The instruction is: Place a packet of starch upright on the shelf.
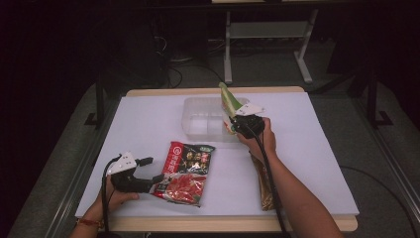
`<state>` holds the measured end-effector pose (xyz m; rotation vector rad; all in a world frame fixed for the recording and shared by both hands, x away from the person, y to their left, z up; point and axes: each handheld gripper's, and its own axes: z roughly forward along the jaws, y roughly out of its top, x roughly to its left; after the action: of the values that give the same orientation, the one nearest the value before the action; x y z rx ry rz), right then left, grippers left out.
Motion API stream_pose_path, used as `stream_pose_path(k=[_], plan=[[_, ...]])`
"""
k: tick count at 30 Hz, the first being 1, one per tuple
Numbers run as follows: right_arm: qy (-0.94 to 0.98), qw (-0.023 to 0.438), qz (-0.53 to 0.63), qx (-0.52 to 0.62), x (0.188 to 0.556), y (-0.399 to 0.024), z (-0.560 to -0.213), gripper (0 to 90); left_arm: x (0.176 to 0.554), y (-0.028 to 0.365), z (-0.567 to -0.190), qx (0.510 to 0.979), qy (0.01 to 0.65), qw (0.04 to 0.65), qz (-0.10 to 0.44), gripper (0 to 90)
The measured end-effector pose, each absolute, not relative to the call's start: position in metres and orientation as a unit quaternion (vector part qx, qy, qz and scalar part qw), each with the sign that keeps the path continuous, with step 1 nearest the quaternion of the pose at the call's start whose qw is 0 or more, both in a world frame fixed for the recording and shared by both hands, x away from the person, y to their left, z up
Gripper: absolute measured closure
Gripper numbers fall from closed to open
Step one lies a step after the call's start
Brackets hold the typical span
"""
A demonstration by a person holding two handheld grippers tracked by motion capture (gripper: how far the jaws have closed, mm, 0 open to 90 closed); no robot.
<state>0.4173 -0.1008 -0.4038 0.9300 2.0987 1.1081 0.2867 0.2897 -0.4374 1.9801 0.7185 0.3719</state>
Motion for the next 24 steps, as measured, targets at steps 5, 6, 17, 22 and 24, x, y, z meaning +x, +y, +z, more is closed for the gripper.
stream_pose_path(k=[5,6,17,22,24], plan=[[0.790,0.287,0.413,0.351,0.418,-0.102,-0.402,76.0,0.288,0.292,-0.438,0.808,0.299,0.484,0.153,21.0],[0.789,0.285,0.413,0.353,0.418,-0.102,-0.401,74.9,0.288,0.292,-0.437,0.808,0.299,0.484,0.153,21.0],[0.781,0.286,0.429,0.352,0.412,-0.108,-0.389,66.0,0.286,0.296,-0.438,0.807,0.300,0.485,0.155,21.0],[0.781,0.282,0.440,0.343,0.401,-0.113,-0.380,63.0,0.284,0.297,-0.437,0.804,0.303,0.487,0.155,21.0],[0.779,0.284,0.444,0.341,0.396,-0.116,-0.375,61.7,0.284,0.297,-0.437,0.805,0.301,0.486,0.157,21.0]])
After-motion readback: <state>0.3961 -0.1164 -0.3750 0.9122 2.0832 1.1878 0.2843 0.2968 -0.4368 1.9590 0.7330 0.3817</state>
